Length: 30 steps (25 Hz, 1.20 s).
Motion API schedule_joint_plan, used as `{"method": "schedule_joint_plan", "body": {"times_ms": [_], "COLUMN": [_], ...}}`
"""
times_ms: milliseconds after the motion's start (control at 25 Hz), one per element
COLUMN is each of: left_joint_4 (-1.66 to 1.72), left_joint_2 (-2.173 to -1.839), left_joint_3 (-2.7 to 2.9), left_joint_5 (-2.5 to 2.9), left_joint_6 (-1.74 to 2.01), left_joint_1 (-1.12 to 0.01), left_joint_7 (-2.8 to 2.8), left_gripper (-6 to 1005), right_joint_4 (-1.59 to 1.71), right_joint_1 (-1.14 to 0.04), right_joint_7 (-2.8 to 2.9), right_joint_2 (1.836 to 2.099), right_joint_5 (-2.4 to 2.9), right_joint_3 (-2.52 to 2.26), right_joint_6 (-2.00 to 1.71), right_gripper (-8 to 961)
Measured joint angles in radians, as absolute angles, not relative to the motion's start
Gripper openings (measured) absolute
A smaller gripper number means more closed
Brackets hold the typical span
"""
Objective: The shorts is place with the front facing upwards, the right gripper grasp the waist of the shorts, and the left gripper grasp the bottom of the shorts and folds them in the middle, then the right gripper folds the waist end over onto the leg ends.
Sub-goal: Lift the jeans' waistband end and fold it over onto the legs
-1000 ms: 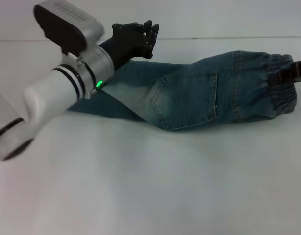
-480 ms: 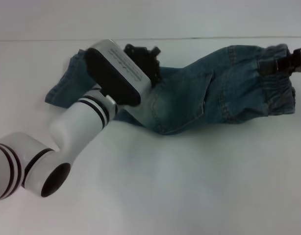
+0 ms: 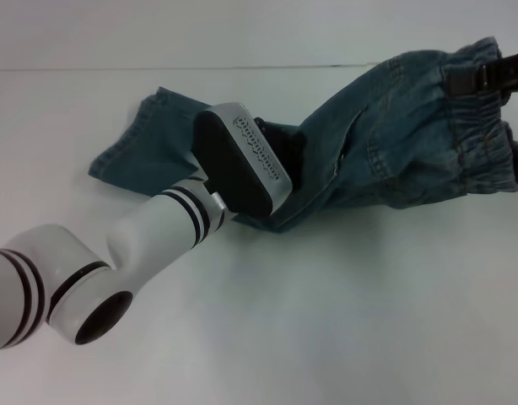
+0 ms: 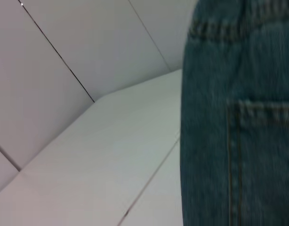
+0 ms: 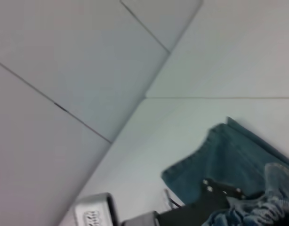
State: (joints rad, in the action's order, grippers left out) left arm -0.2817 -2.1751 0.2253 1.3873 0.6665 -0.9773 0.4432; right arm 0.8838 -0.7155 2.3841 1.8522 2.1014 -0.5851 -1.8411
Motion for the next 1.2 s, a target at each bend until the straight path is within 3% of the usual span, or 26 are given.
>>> {"method": "schedule_joint_plan", "body": {"times_ms": [480, 1200], "left_joint_4": [-0.302, -0.431], "left_joint_2": [-2.175, -2.175], "left_joint_3": [0.192, 0.13], "left_joint_5": [1.421, 1.513], "left_joint_6": [0.661, 0.704], "left_joint_1": [-0.963, -0.95], "left_joint_7": [0.441, 0.436], "left_gripper": [0, 1], "right_joint_4": [0.886, 0.91], "right_joint_1": [-0.712, -0.775], "right_joint_7": [2.402, 2.423], "right_joint_2": [1.826, 1.836], "right_joint_5": [2.055, 2.051], "right_joint_3": [-0.524, -0.524], "right_joint_6": [-1.905, -1.881], "right_gripper": [112, 105]}}
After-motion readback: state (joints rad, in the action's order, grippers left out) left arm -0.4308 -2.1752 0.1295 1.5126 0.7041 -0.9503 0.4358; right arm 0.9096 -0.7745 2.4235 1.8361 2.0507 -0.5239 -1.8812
